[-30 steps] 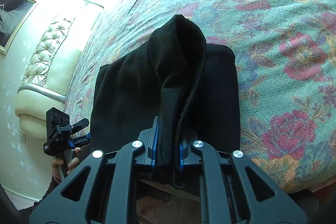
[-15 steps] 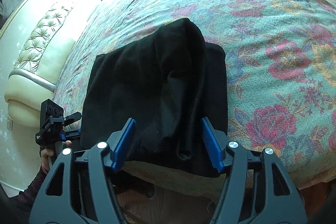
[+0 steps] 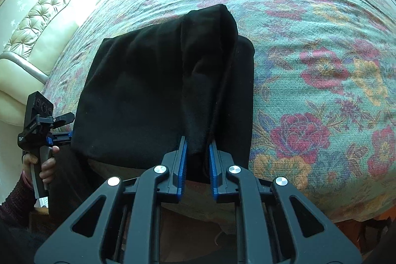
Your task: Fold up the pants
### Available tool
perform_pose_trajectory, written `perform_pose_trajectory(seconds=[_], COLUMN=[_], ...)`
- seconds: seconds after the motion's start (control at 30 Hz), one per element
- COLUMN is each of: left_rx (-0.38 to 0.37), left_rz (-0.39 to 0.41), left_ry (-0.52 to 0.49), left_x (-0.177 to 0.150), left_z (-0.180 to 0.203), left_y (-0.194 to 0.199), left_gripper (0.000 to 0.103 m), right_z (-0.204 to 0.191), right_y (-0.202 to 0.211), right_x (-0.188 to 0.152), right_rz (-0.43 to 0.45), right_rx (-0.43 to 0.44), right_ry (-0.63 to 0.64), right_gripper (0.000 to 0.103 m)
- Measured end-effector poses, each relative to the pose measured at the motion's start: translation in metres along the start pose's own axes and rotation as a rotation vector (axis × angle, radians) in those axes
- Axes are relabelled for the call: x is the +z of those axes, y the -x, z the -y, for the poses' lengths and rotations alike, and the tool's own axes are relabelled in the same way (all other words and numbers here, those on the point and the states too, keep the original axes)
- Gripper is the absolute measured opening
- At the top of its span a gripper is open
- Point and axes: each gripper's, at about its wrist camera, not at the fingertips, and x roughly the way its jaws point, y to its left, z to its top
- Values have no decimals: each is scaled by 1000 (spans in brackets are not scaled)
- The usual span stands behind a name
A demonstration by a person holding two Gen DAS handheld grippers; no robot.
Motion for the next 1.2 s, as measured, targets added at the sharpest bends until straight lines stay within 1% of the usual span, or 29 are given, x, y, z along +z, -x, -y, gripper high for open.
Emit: perform_pose_trajectory(seconds=[0.2,0.37,0.47,0.5,0.53,0.57,0.6,0.63,0.67,0.7,0.73,0.8,0.83,0.87,0.97,1.03,1.1,1.13,1.2], left_rx=[-11,-11,-16,-18,-20,-21,-23,-25,-29,-36,-45,-76,-94,-107,-136,-143,-138,-133,-139], left_rz=[4,6,7,8,8,9,10,11,11,12,12,17,22,24,29,33,36,38,48], left_ry=[7,-6,-3,-1,0,0,2,4,8,13,22,50,64,75,101,110,108,102,90], left_x=[3,1,1,1,1,1,1,1,1,1,2,3,3,3,3,2,1,0,-2], left_z=[-5,-11,-11,-12,-12,-13,-13,-15,-15,-17,-18,-23,-26,-28,-35,-37,-39,-40,-39], left_y=[1,2,2,2,2,2,2,2,2,3,4,7,8,9,11,11,10,10,10], left_gripper=[82,82,82,82,82,82,82,82,82,82,82,82,82,82,82,82,82,82,85], right_z=[-3,-4,-5,-6,-5,-4,-2,0,4,8,13,24,31,39,60,73,81,84,87], right_y=[0,3,7,8,10,11,12,14,15,17,19,21,21,20,9,-2,-13,-16,-19], right_x=[0,-3,-5,-5,-7,-7,-8,-9,-10,-11,-13,-15,-16,-17,-22,-26,-30,-33,-34], right_rz=[5,12,22,26,30,34,39,44,47,52,60,67,64,59,24,4,-9,-4,15], right_rx=[-25,-33,-65,-87,-107,-127,-142,-148,-150,-155,-153,-108,-70,-22,184,294,354,371,404], right_ry=[25,25,38,47,55,58,55,48,37,23,8,-36,-72,-112,-246,-341,-400,-418,-444], right_gripper=[15,16,20,25,33,38,47,57,62,71,75,79,83,84,86,87,88,90,93])
